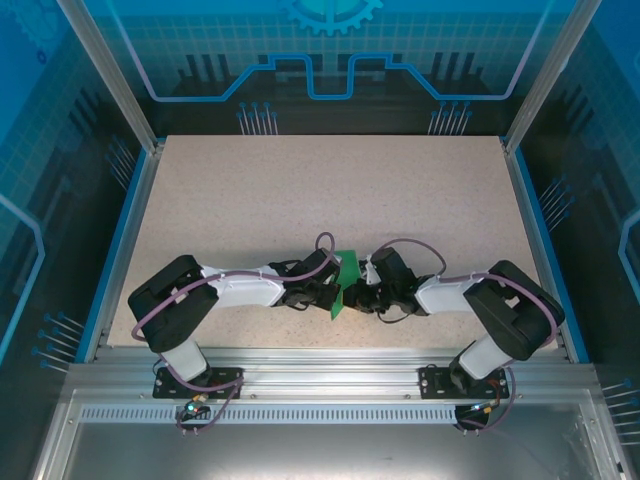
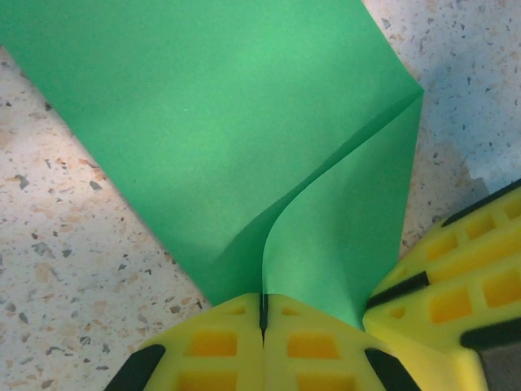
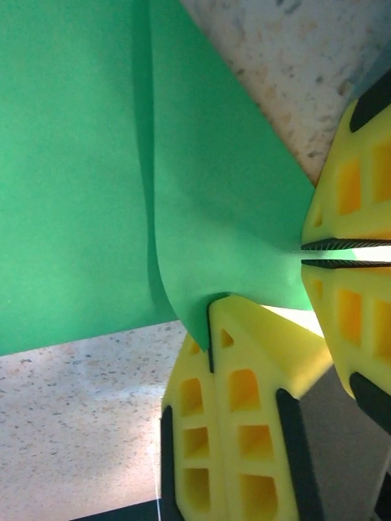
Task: Fold a paper plane with a square sheet of paper (pick it up from the middle)
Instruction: Third fold the triangle at the center of the table.
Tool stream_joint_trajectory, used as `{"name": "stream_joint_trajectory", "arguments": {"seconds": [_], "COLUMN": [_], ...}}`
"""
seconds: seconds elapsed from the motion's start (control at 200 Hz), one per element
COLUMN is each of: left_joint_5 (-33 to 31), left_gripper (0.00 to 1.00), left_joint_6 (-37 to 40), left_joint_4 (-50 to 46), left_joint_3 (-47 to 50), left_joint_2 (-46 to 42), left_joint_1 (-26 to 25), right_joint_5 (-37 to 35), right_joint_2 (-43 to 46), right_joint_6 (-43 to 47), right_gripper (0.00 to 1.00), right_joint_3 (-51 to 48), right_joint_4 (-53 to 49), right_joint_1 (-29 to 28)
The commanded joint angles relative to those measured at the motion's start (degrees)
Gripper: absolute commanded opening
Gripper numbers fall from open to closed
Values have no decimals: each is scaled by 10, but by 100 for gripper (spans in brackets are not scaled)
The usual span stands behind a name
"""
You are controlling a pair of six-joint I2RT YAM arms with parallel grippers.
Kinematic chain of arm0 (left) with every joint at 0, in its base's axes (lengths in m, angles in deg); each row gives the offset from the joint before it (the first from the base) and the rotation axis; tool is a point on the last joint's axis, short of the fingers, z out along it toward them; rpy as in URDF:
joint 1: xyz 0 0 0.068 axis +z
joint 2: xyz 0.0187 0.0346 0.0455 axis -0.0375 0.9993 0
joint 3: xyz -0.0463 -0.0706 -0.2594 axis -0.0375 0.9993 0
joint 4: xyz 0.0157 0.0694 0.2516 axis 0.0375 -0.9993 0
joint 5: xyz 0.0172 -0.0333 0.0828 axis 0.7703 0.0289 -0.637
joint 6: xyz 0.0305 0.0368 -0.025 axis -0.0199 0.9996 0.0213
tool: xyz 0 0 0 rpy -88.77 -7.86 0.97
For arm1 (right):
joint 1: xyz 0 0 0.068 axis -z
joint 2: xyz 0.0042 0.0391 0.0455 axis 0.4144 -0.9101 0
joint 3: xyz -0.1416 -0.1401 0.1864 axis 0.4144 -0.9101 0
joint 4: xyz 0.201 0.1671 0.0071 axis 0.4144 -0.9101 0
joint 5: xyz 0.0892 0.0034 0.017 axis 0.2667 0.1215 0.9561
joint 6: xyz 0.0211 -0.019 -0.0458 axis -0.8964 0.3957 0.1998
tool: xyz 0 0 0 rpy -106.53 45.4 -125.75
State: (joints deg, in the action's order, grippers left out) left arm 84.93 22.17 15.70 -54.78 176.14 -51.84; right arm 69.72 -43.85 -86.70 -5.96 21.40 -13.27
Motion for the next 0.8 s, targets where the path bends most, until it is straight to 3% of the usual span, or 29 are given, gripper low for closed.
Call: {"name": "stream_joint_trajectory", "arguments": {"seconds": [0.0,0.465,0.795], "left_joint_5": [15,30,40], "left_gripper": [2,2,2], "left_joint_6": [15,19,24], "left_joint_4": [-18,-9,-4], "left_joint_3": [-12,-8,-10], "left_joint_2": [8,14,22], "left_joint_1": [7,16,20], "right_joint_5": [-10,-25,-33], "right_joint_2": [20,-18,39], "right_joint_6": [-13,-32,-31], "right_gripper": [14,14,15], "right_joint_3": [-12,-22,-30], "right_joint_4": [14,66,38], "right_joint_1": [-18,-40,-45]}}
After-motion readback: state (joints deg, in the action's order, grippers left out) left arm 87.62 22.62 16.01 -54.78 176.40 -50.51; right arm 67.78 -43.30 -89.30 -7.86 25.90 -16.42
